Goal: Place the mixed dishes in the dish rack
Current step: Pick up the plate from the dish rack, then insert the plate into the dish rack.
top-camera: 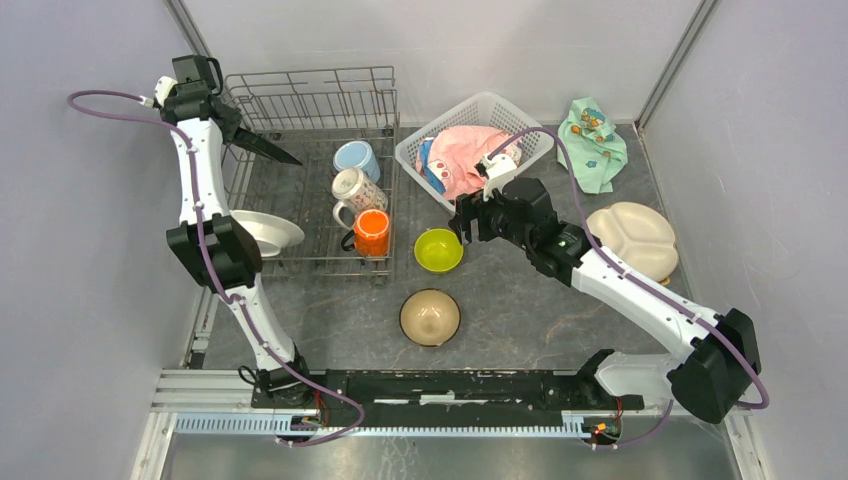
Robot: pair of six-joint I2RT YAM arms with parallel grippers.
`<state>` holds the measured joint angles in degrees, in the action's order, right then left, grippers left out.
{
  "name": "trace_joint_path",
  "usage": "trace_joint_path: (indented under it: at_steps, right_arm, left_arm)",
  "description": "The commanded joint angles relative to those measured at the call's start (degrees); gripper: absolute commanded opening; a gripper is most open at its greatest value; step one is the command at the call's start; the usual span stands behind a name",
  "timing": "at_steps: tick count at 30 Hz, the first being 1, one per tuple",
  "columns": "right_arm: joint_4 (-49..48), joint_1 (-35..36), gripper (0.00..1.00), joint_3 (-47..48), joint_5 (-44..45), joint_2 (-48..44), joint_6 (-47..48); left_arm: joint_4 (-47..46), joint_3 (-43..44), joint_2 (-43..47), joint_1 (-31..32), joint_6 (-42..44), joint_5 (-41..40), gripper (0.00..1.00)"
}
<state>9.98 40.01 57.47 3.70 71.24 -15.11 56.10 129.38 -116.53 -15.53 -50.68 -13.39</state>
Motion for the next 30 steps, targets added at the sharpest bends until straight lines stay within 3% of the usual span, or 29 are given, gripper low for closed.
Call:
trace_joint_path:
  at_steps: [1,11,22,30]
  right_arm:
    - [-2.94,-0.25,0.85,-0.21,0.65,-1.59,0.78]
    - [-3.27,-0.21,0.85,-0.65,0.26,-1.59,0.70]
    - [-3.72,-0.16,0.85,-1.31,-0.28,-1.24,0.55]
    - [-3.10,-0.19,0.85,-1.62,0.04,-1.41,0.87]
  left_arm:
    - [-19.88,5.89,7.35,1.31,-5.62,6.09,0.02]
    - [-20.96,3.65,11.18,1.36,-8.78,7.18,0.02]
    - [-19.60,-0.33,15.02,1.96,-11.74,3.22,0.02]
    - [-9.98,0.96,14.82,4.18,-15.12,-9.08,0.02]
